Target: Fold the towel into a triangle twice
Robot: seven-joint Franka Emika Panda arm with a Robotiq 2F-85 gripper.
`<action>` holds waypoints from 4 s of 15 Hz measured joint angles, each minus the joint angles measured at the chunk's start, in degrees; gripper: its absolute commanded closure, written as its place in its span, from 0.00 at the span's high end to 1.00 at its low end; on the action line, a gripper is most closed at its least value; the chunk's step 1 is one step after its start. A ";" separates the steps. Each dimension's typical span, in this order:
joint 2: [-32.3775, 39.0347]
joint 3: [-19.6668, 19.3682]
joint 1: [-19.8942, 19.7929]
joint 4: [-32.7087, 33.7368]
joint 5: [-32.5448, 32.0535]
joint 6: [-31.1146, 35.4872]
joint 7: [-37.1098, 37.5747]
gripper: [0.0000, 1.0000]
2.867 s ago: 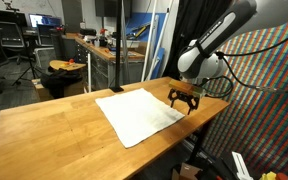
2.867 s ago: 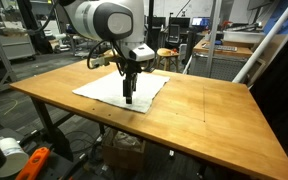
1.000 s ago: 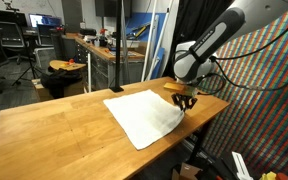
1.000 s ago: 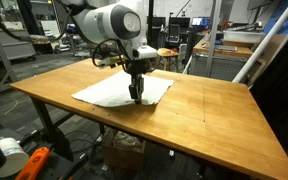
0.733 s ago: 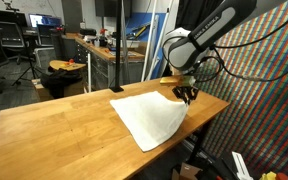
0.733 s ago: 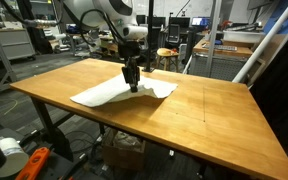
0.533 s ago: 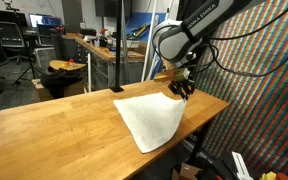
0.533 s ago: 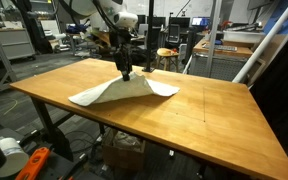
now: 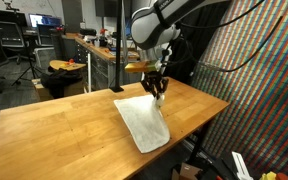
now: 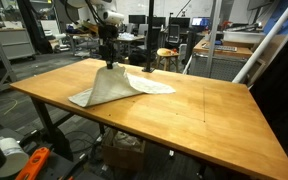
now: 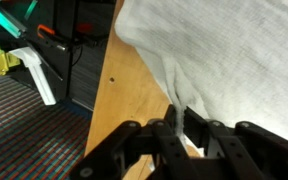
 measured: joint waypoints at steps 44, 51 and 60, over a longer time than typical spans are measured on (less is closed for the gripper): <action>1.69 2.72 2.03 -6.62 17.21 1.75 -66.98 1.00; 0.68 4.34 3.15 -13.32 21.86 7.08 -65.49 1.00; 0.83 6.78 5.93 -17.88 27.56 17.16 -59.23 1.00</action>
